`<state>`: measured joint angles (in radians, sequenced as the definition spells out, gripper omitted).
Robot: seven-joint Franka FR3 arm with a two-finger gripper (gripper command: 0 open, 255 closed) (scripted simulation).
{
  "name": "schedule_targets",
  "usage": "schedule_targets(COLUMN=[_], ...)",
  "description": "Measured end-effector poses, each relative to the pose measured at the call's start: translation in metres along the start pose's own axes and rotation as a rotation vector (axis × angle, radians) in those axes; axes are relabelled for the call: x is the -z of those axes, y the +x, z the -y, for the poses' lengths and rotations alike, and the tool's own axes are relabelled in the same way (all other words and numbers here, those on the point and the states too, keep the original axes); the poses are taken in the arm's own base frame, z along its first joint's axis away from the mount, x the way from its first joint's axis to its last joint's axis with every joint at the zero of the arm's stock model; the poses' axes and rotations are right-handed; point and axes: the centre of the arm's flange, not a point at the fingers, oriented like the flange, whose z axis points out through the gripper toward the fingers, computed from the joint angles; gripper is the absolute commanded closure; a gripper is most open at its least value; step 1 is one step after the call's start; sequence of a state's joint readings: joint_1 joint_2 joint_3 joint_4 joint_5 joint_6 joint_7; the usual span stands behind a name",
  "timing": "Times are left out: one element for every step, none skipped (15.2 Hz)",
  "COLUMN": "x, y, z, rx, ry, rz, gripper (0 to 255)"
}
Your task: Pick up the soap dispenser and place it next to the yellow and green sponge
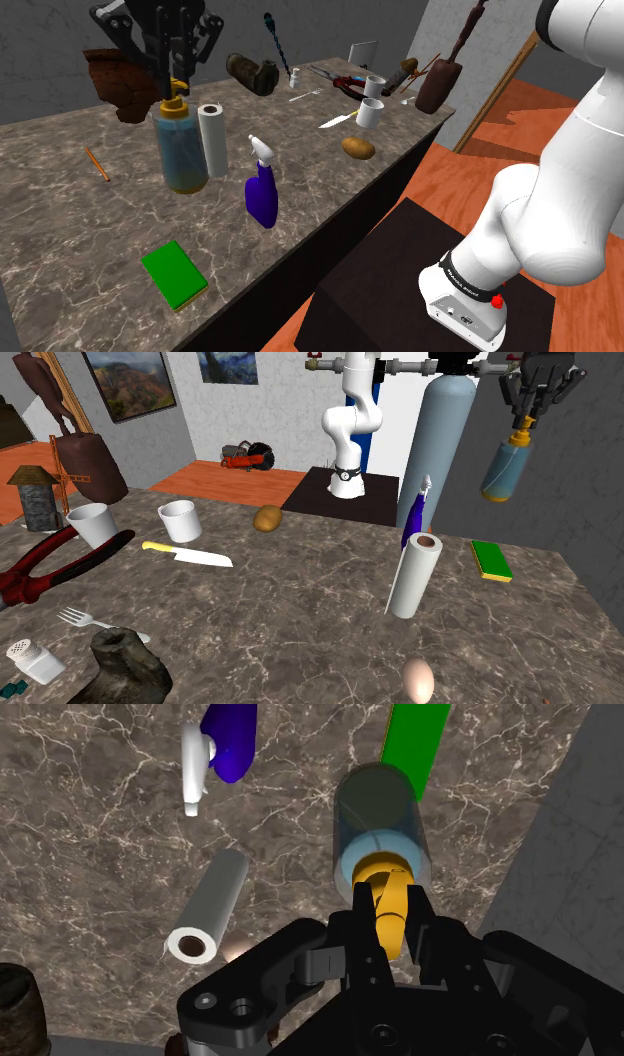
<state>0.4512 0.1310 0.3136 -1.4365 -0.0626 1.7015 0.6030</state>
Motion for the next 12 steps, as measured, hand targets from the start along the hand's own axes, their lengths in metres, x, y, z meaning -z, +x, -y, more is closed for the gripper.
schedule_targets(x=[-0.006,-0.012,-0.017,-0.022,-0.027,-0.032,-0.038,-0.042,-0.047,-0.052,-0.058,-0.063], y=[-0.001,-0.001,-0.002,-0.003,-0.003,-0.005,-0.006,-0.007,-0.006,-0.007,-0.007,-0.008], z=[-0.001,-0.001,-0.002,-0.002,-0.002,-0.003,-0.003,-0.004,-0.004,-0.004,-0.004,-0.004], rx=[0.0,0.0,0.0,0.0,0.0,0.0,-0.001,0.0,0.0,-0.001,0.0,-0.001], ry=[0.0,0.0,0.0,0.0,0.0,0.0,0.0,0.0,0.0,0.0,0.0,0.0], rz=[0.0,0.0,0.0,0.0,0.0,0.0,0.0,0.0,0.0,0.0,0.0,0.0], gripper=[255,255,255,255,255,255,255,255,255,255,255,255])
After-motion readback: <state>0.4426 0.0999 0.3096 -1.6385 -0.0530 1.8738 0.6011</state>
